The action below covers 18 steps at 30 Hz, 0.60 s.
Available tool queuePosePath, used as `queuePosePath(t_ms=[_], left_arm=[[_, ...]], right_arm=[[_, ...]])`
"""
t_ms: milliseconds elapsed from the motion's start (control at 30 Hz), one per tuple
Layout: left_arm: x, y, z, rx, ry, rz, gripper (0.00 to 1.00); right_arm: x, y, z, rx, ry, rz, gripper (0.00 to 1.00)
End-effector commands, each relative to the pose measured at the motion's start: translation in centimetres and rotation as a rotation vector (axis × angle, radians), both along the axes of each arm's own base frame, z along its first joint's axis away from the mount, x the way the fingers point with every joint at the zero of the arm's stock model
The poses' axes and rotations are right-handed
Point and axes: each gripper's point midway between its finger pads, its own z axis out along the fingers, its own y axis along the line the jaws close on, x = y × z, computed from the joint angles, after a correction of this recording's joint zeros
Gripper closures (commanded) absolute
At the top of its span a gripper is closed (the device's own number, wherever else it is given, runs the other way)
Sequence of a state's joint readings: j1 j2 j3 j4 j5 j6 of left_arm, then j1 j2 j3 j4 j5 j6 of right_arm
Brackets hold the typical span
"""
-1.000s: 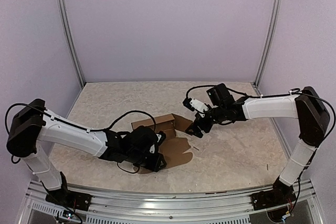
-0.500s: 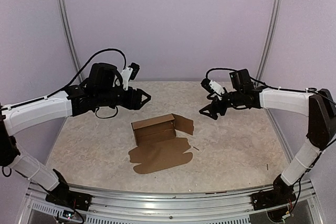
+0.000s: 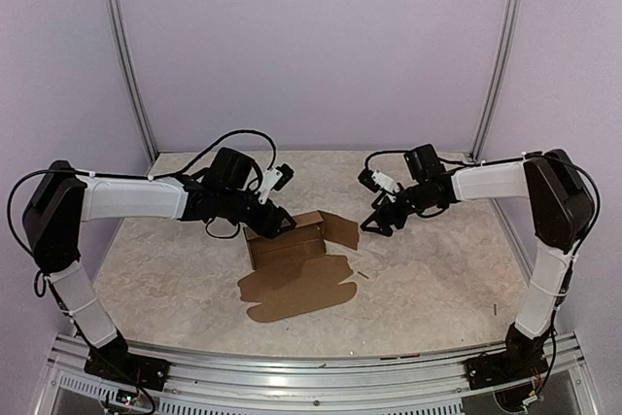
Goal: Fold the paper box
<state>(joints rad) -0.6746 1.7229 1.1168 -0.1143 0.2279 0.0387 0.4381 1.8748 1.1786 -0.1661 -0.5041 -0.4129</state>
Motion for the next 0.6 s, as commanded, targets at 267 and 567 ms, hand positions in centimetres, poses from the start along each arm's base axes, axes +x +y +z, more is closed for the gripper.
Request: queuePosePath(t_ms=[267, 567], left_arm=[[-0.1, -0.8, -2.4, -0.011, 0.054, -0.028, 0.41], [-0.8, -1.4, -2.8, -0.049, 0.095, -0.055, 0.44]], right_arm=[[-4.6, 4.9, -0.2, 0.021, 0.056, 0.176, 0.14], [-5.3, 6.6, 0.3, 0.023, 0.044, 0.177, 0.16]])
